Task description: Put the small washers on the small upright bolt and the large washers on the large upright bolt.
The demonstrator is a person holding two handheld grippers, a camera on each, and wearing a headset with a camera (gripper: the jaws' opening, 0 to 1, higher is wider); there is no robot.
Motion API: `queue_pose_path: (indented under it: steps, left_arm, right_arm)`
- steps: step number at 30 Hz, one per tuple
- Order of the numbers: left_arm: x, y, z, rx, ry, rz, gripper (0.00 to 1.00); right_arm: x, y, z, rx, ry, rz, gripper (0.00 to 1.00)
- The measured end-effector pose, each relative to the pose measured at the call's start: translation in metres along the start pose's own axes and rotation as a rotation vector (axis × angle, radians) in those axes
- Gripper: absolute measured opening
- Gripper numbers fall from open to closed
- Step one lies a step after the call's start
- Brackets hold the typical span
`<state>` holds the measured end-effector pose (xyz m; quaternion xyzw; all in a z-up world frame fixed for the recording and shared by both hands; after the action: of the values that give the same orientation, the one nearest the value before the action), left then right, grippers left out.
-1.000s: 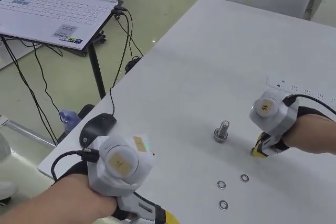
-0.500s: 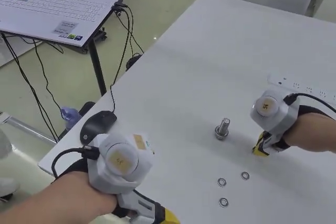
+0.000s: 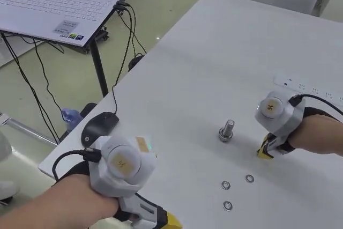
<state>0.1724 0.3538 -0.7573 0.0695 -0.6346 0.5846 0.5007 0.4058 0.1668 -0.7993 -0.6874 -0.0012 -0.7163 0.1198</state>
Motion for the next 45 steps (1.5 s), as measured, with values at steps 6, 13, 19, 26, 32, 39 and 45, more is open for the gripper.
queue_pose_path:
  steps: [6, 13, 19, 26, 32, 39, 45]
  left_arm:
    - [0.001, 0.000, 0.001, 0.001, -0.002, 0.003, 0.87]
    - [0.004, -0.002, 0.002, -0.010, -0.003, 0.009, 0.87]
    - [0.007, -0.005, 0.003, -0.023, 0.000, 0.010, 0.87]
    - [0.007, -0.007, 0.005, -0.038, 0.010, 0.006, 0.87]
    - [0.009, -0.012, 0.006, -0.033, 0.022, 0.019, 0.87]
    - [0.012, -0.017, 0.006, -0.040, 0.021, 0.034, 0.87]
    - [0.013, -0.020, 0.009, -0.051, 0.021, 0.044, 0.87]
  right_arm:
    - [0.002, -0.002, 0.000, -0.008, 0.000, 0.013, 0.19]
    - [0.011, 0.000, 0.000, -0.001, 0.003, 0.024, 0.23]
    - [0.027, -0.001, -0.001, -0.004, 0.013, 0.050, 0.26]
    - [0.041, -0.004, -0.003, 0.010, 0.036, 0.069, 0.27]
    - [0.048, -0.002, -0.001, 0.014, 0.047, 0.071, 0.27]
    - [0.057, -0.005, -0.009, 0.021, 0.050, 0.094, 0.27]
    - [0.060, -0.009, -0.025, 0.034, 0.047, 0.100, 0.27]
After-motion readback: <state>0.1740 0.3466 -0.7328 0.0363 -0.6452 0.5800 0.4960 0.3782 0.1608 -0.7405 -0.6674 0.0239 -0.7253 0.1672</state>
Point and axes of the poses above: the centre of the closed fingertips' face, and the gripper's own axes: x roughly backward along the fingers, z roughly to its right, y roughly out of its underside, the point moved 7 cm from there along x, roughly backward along the fingers, and after that the axes turned 8 degrees about x, right-handed, at the moved point
